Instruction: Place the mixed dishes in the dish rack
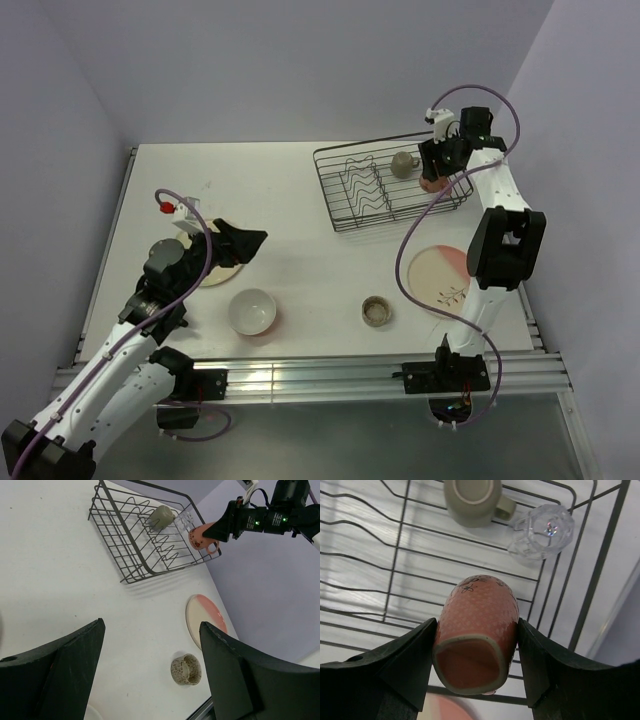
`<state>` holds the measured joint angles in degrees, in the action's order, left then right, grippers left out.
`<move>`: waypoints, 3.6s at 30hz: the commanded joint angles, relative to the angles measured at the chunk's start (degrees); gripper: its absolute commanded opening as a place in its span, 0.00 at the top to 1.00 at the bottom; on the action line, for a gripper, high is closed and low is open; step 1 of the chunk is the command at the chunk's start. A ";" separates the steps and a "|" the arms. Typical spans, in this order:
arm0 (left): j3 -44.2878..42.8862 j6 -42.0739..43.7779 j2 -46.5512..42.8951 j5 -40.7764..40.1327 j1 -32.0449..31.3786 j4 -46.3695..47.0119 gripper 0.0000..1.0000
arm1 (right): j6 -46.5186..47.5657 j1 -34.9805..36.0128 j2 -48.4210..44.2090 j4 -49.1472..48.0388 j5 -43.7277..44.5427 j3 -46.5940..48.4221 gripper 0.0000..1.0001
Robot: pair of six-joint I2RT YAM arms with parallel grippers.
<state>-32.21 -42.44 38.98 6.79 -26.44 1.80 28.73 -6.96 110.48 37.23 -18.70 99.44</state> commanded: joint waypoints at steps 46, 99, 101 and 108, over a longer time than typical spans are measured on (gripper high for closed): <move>-1.37 0.95 4.52 0.33 0.33 2.33 0.17 | 3.35 -2.35 13.54 -4.89 7.54 9.20 0.35; -22.35 4.64 38.78 6.93 -23.81 -10.66 0.49 | 2.32 2.57 -35.75 2.69 -39.40 -26.89 0.20; -24.91 4.90 44.13 3.25 -26.20 -13.22 0.50 | 1.60 2.48 -38.83 2.15 -39.31 -29.64 0.20; -37.12 5.70 58.91 -2.83 -34.90 -20.08 0.55 | -2.36 2.30 -43.41 -1.45 -36.76 -38.08 0.20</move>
<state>-63.92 -38.20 94.83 7.97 -58.63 -14.70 29.65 -4.16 70.02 40.84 -55.02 62.70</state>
